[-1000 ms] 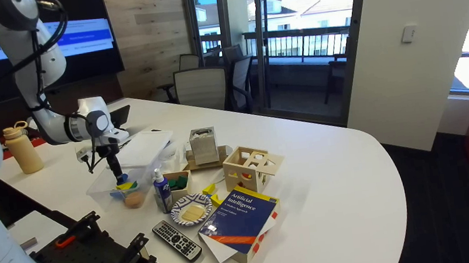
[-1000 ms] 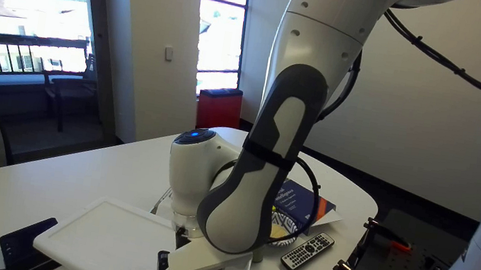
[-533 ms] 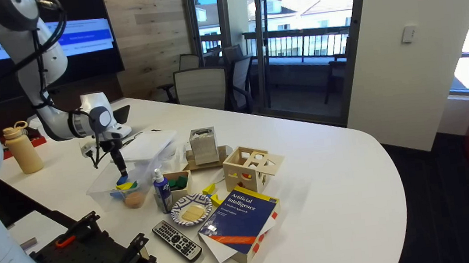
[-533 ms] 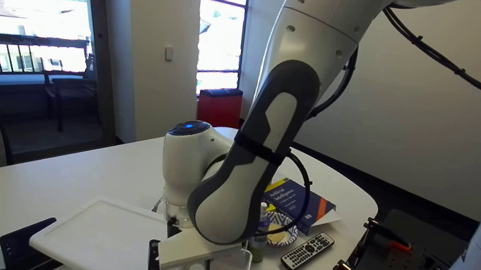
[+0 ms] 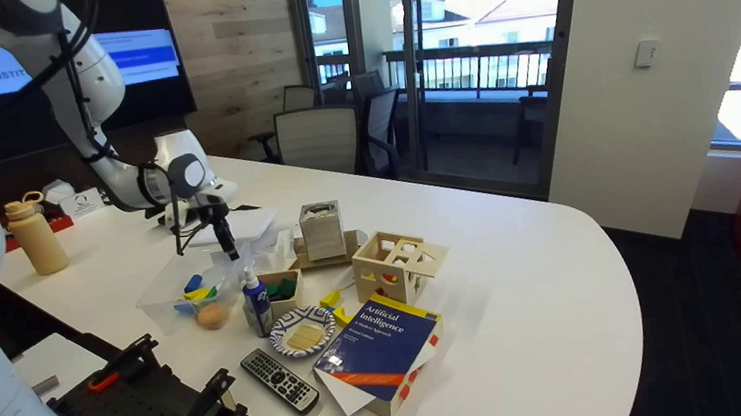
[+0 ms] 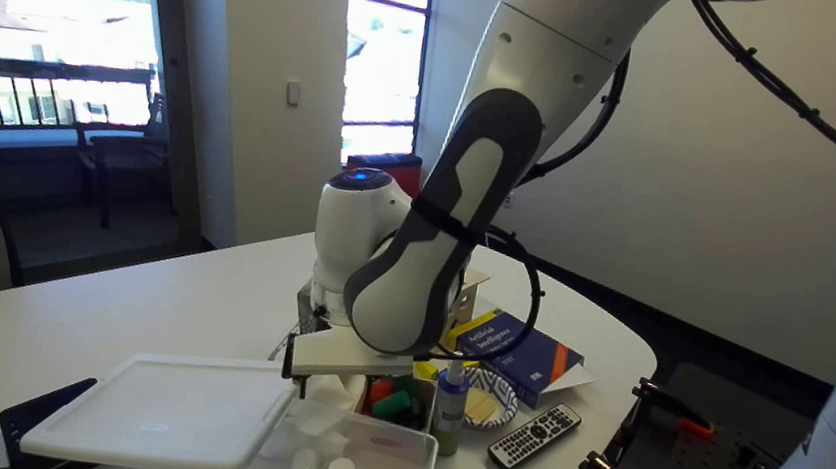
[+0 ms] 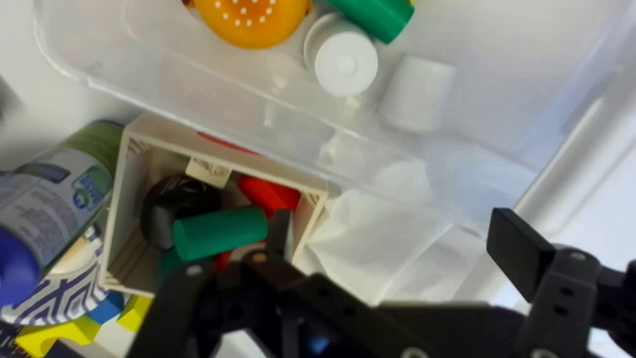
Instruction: Put the napkin box on the cardboard box, open the lunchbox, pick up one green block and put it inside the lunchbox
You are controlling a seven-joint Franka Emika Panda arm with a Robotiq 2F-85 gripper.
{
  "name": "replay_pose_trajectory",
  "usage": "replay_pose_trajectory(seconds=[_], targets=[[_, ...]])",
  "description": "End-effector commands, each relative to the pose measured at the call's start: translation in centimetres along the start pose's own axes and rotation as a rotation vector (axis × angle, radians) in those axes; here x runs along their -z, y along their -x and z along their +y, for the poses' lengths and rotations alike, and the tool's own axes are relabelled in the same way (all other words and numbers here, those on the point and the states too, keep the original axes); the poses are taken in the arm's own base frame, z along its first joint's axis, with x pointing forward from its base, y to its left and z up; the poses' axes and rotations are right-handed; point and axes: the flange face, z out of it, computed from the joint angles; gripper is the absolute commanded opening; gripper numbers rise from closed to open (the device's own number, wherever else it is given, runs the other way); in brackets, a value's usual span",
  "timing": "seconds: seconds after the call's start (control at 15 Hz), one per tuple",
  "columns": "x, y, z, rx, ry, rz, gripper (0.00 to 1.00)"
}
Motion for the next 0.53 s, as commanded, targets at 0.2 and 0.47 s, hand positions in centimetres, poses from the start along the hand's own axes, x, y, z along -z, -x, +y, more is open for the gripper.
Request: replay_pose_trajectory(seconds=[0.2, 0.47], targets=[[0.0, -4.3, 3.2, -0.259, 0.039, 0.117, 1.0], [-1.7, -3.2, 4.6, -0.347, 0.082, 0.099, 1.0]])
